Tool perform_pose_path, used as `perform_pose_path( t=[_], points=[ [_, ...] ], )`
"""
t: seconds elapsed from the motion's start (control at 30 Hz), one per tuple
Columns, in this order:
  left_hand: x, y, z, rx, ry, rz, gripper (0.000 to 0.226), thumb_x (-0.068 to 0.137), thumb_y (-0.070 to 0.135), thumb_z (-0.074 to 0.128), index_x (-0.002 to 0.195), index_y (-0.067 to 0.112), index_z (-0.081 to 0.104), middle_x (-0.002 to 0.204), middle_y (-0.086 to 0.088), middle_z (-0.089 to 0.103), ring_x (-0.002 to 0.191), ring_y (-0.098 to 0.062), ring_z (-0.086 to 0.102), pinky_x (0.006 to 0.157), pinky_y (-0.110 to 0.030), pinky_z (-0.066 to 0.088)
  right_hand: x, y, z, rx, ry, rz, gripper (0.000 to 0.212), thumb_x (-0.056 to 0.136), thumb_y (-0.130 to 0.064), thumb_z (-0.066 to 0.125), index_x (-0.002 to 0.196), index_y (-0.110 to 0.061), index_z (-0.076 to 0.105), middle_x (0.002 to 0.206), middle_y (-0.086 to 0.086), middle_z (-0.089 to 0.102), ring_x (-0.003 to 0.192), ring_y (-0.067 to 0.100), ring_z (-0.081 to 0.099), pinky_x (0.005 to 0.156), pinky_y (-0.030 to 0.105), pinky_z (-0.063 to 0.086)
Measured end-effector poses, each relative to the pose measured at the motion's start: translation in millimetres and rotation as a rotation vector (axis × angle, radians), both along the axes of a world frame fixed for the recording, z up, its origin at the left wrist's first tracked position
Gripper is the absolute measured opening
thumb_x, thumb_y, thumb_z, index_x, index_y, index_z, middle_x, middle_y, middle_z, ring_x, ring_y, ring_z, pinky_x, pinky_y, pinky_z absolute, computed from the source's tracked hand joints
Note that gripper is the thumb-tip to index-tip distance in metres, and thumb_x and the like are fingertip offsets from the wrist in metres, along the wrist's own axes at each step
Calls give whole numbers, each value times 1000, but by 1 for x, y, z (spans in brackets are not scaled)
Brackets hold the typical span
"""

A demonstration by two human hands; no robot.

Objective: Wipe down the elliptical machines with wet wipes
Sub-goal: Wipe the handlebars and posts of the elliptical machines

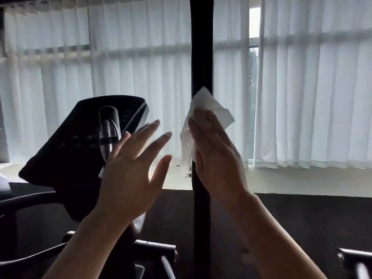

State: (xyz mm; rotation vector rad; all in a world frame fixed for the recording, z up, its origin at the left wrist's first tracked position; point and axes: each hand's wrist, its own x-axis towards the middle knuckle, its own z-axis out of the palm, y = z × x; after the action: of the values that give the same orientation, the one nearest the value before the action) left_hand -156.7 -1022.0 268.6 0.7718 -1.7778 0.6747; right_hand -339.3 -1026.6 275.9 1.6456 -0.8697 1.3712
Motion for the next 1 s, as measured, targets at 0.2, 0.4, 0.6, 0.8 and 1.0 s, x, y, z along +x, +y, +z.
perform_pose_path(
  t=[0.2, 0.4, 0.6, 0.8, 1.0],
  points=[
    [33, -33, -1, -2, 51, 166, 52, 92, 40, 44, 129, 9, 63, 149, -17, 44, 142, -34, 34, 111, -60, 25, -10, 14, 45, -5, 839, -265, 26, 82, -10, 43, 64, -10, 62, 68, 4, 62, 81, 28, 65, 94, 36, 42],
    [24, -41, -1, 4, 170, 51, 44, 88, 29, 54, 125, 7, 65, 149, -18, 44, 144, -35, 31, 109, -63, 28, 0, 32, 76, 295, 1250, -381, 21, 85, -19, 48, 70, -15, 62, 67, 0, 60, 70, 24, 59, 86, 36, 49],
    [32, -62, 8, -30, 261, -161, 46, 70, -1, 77, 115, 5, 71, 147, -23, 45, 140, -39, 37, 104, -67, 35, 20, 35, 202, 188, 1188, -825, 27, 86, -25, 45, 66, -11, 58, 63, 4, 59, 64, 28, 58, 73, 36, 45],
    [32, -65, 6, -32, 308, -305, 45, 63, -3, 59, 103, 9, 77, 140, -20, 53, 139, -41, 38, 100, -68, 40, 40, 48, 229, 159, 1000, -977, 23, 81, -16, 42, 67, -7, 58, 60, 8, 54, 62, 28, 56, 85, 46, 52],
    [35, -59, 5, 7, 313, -337, 43, 61, -2, 64, 100, 9, 78, 138, -21, 56, 139, -41, 38, 103, -65, 39, 41, 56, 110, 586, 1189, -866, 23, 84, -26, 45, 66, -18, 54, 66, -3, 56, 65, 20, 54, 83, 34, 43]
  ],
)
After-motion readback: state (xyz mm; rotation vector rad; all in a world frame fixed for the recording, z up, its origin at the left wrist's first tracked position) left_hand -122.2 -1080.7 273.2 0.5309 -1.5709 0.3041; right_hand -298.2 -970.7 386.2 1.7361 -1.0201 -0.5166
